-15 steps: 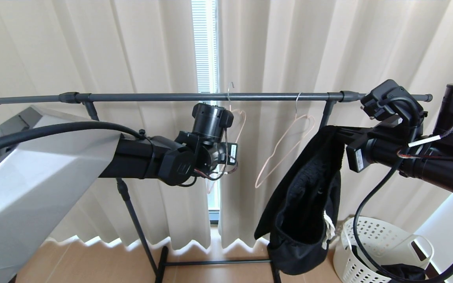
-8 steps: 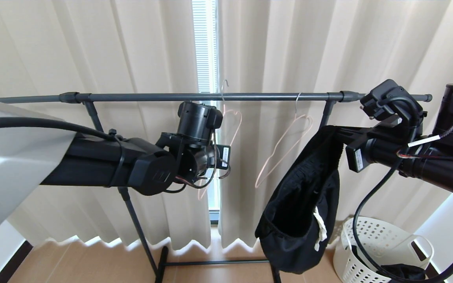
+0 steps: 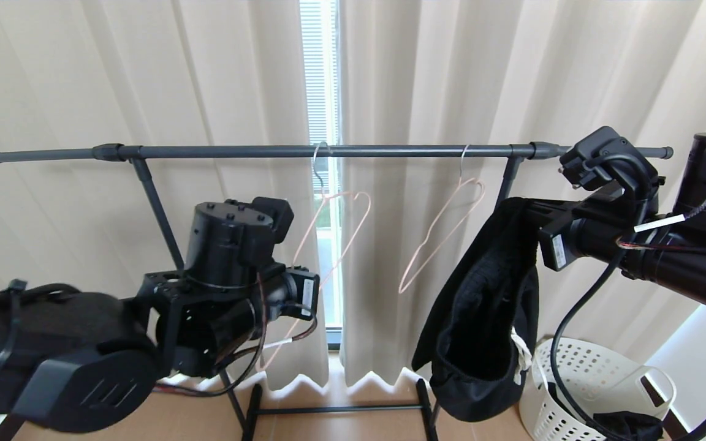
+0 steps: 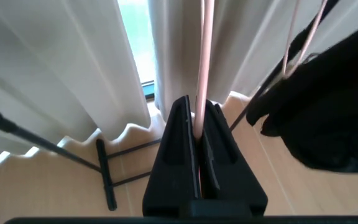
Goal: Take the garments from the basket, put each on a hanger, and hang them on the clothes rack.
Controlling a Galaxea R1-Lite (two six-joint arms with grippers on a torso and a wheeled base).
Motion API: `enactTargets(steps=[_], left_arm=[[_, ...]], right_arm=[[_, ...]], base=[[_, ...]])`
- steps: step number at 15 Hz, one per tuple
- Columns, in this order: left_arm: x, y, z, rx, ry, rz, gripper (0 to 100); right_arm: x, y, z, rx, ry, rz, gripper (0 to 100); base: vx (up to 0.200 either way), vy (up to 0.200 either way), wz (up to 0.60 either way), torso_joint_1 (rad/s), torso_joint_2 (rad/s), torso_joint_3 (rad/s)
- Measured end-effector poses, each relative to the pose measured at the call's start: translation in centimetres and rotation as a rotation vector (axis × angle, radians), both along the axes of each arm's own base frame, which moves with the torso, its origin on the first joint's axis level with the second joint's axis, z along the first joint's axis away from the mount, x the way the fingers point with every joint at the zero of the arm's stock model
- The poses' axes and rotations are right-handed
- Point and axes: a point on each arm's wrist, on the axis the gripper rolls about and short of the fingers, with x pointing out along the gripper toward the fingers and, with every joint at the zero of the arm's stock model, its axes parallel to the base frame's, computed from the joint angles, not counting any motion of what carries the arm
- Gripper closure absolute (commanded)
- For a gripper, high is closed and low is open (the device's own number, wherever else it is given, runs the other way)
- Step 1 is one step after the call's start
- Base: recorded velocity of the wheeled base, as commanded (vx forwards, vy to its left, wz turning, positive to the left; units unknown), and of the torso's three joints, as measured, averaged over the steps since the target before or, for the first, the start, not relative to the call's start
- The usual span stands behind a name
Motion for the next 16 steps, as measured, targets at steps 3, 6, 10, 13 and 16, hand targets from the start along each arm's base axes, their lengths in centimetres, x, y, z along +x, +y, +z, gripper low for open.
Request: enactTargets(steps=[3,6,10,13,16], left_arm=[[-3.3,2.0,-0.3,-0.041,-0.052,-0.050,100],[-6.2,3.1,-1.2,-0.080,-0.111,-0.174,100],[-7.8,3.7,-2.1,-0.104,-0.119,-0.308,100],[-8.7,3.7,-2.6,-0.111,-0.111,-0.359,100],[-9.6,3.3,-2.9,-0.113,-0.106,-0.405,100]], right_arm=[[-0.1,0.1,0.0,-0.016,-0.005,-0.050,100],[0.1,0.5,-0.3,-0.035,-0.001,-0.085,100],[0.6,1.0,-0.7,-0.057,0.006,-0.143,100],[1.0,1.1,-0.7,-0.071,0.000,-0.210,100],[1.2,1.4,-0.8,-0.083,-0.003,-0.255,100]], base=[[0.000,0.000,0.00,0.000,0.00,0.000],[0.000,0.000,0.00,0.000,0.00,0.000],[0.000,0.000,0.00,0.000,0.00,0.000],[0.000,0.000,0.00,0.000,0.00,0.000],[0.000,0.000,0.00,0.000,0.00,0.000]])
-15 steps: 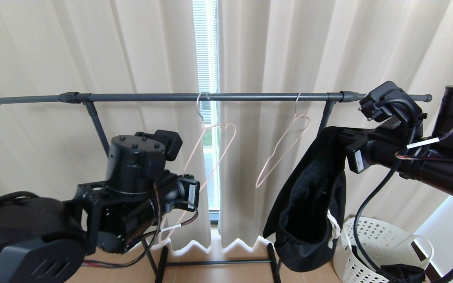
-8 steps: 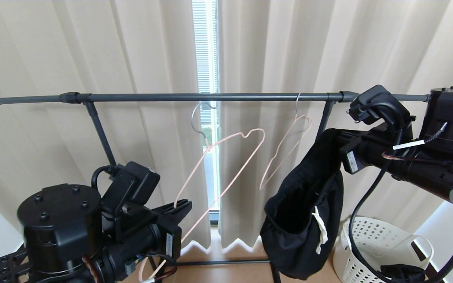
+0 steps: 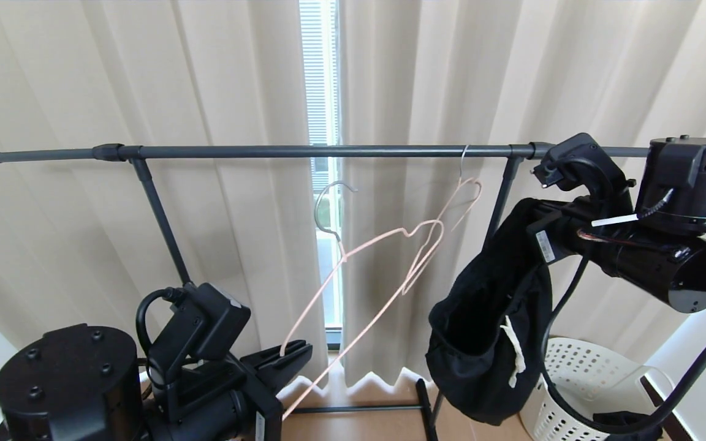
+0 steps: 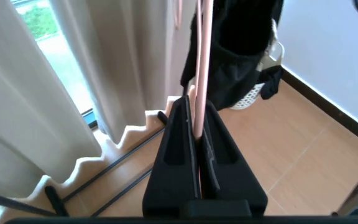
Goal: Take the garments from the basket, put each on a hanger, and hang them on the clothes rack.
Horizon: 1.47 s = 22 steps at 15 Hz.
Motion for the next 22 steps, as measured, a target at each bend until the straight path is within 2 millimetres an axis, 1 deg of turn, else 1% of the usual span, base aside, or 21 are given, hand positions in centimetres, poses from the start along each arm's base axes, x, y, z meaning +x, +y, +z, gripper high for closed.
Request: enactTargets(steps=[4,9,12,19,22], left_arm=[[-1.0,-0.6,-0.3,0.020,0.000,-0.058,100],[-1.8,-0.9,-0.5,0.038,-0.004,-0.102,100],[-1.9,-1.0,-0.6,0.039,-0.003,-0.107,100],[-1.9,-1.0,-0.6,0.039,-0.004,-0.107,100],[-1.9,-1.0,-0.6,0.040,-0.003,-0.107,100]], right_arm=[[-0.1,0.8,-0.3,-0.006,0.007,0.010,100],[0.8,1.3,-0.9,-0.008,0.010,0.010,100],[1.2,1.3,-1.2,-0.011,0.015,0.005,100],[2.9,0.9,-1.8,-0.017,0.016,-0.059,100],[3.0,1.1,-2.3,-0.021,0.024,-0.056,100]], base=[[0.000,0.000,0.00,0.000,0.00,0.000],[0.000,0.000,0.00,0.000,0.00,0.000],[0.000,0.000,0.00,0.000,0.00,0.000],[0.000,0.000,0.00,0.000,0.00,0.000],[0.000,0.000,0.00,0.000,0.00,0.000]])
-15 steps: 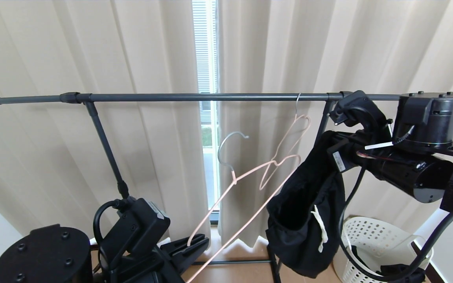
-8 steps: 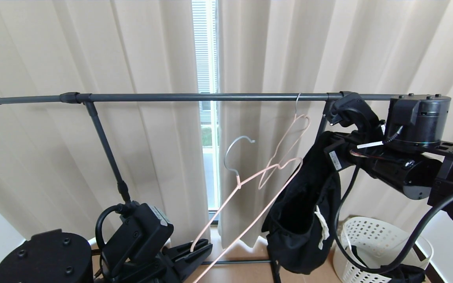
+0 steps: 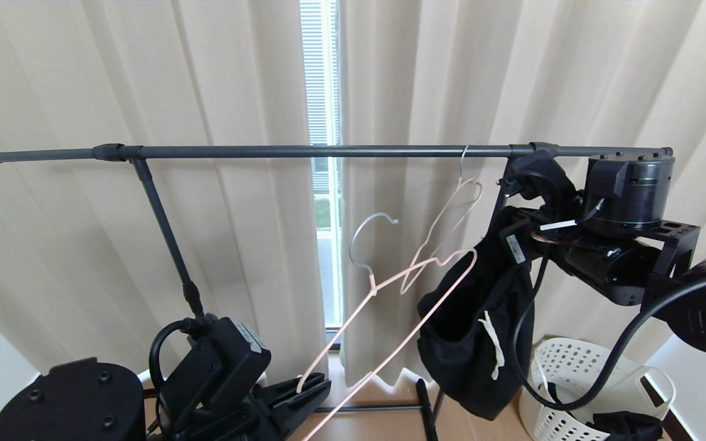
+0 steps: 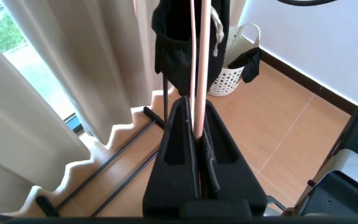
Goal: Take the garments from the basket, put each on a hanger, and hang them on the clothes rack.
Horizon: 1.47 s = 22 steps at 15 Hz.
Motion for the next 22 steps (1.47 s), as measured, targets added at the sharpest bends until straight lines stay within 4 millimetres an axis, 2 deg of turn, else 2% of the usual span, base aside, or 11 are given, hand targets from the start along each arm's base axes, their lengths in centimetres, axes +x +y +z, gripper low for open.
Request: enactTargets(steps=[5,10,15,22], left_arm=[[-0.3,-0.2,0.0,0.000,0.001,-0.018,100],[-0.2,-0.3,-0.1,0.006,0.002,-0.016,100],[0.1,-0.6,-0.2,0.004,0.000,-0.005,100],[2.0,-0.3,-0.5,0.018,-0.004,0.103,100]], right_arm=[[-1.2,1.9,-0.7,-0.011,0.021,0.068,100],[-2.1,2.7,-0.7,-0.017,0.022,0.090,100],[-4.2,3.9,-0.1,-0.018,0.007,0.139,100],[-5.5,4.4,0.5,-0.012,-0.013,0.161,100]], base=[[0.000,0.000,0.00,0.000,0.00,0.000],[0.000,0.000,0.00,0.000,0.00,0.000],[0.000,0.000,0.00,0.000,0.00,0.000],[0.000,0.000,0.00,0.000,0.00,0.000]])
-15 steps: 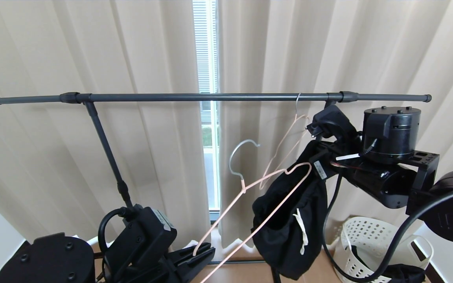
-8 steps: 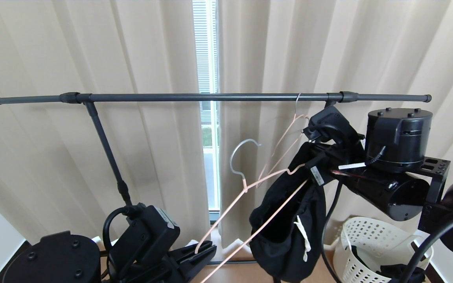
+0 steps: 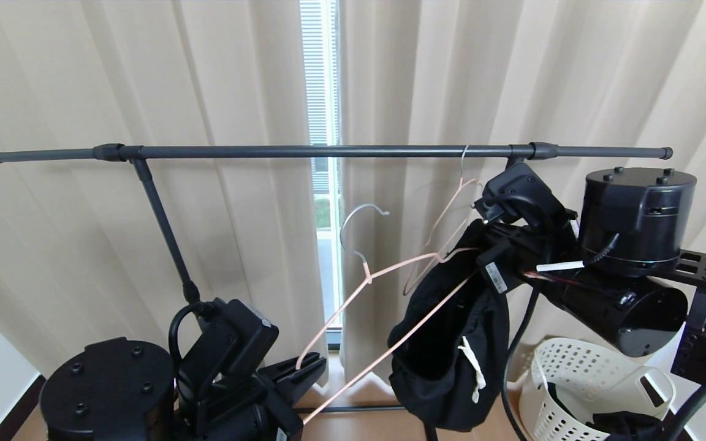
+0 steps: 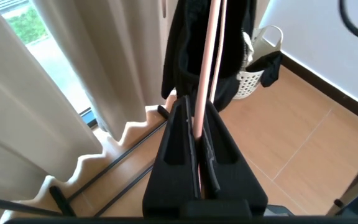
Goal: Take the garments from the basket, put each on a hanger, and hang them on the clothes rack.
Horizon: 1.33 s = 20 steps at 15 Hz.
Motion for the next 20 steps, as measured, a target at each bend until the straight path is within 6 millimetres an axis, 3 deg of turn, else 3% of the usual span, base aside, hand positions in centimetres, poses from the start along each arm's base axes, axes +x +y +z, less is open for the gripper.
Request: enactTargets(steps=[20], left_arm=[[0.2,-0.2,-0.5,0.020,0.013,0.008,100]], right_arm=[[-4.8,4.2,-0.1,0.066,-0.057,0.186,100]], base=[[0.000,0.000,0.00,0.000,0.00,0.000]])
